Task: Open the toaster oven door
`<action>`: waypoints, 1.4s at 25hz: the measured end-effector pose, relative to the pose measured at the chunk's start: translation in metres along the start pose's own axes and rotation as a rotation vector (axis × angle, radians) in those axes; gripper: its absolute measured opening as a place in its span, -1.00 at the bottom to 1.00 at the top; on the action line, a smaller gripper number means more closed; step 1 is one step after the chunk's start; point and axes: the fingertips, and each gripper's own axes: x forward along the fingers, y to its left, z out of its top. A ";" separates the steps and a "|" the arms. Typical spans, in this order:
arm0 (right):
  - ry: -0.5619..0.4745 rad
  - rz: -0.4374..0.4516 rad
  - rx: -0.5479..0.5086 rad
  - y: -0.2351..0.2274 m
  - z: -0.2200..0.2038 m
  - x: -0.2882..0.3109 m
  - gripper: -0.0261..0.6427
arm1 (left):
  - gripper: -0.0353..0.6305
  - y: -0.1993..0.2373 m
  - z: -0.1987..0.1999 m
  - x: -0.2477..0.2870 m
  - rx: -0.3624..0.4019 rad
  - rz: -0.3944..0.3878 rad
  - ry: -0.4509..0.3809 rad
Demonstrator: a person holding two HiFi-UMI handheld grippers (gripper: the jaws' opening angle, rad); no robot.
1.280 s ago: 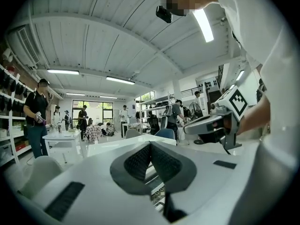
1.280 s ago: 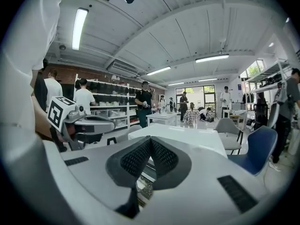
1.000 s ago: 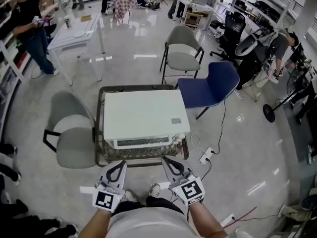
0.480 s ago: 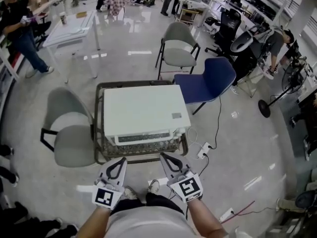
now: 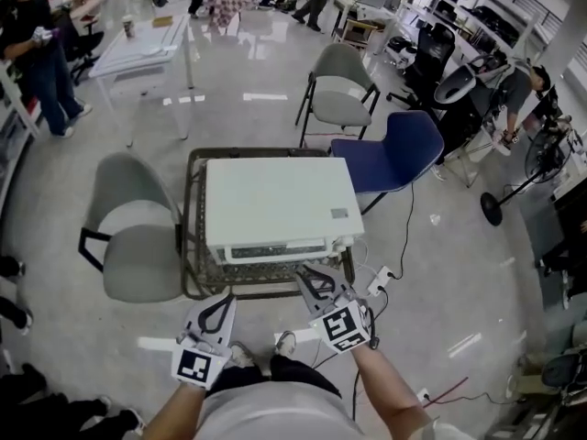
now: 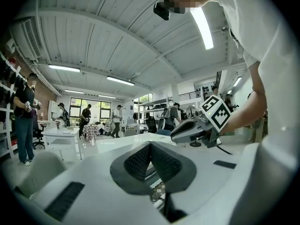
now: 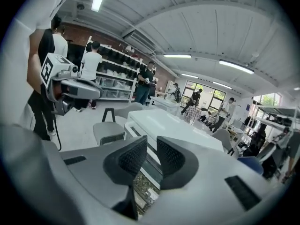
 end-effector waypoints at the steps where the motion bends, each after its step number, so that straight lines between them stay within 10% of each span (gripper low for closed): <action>1: 0.020 0.011 -0.020 0.001 -0.002 0.006 -0.68 | -0.84 0.002 -0.002 -0.003 -0.007 0.004 0.004; 16: 0.300 0.055 -0.307 0.008 -0.051 0.074 -0.57 | -0.84 0.008 -0.032 -0.035 -0.069 0.004 0.036; 35: 0.400 0.093 -0.319 -0.012 -0.089 0.078 -0.48 | -0.84 -0.005 -0.027 -0.039 -0.056 0.055 0.048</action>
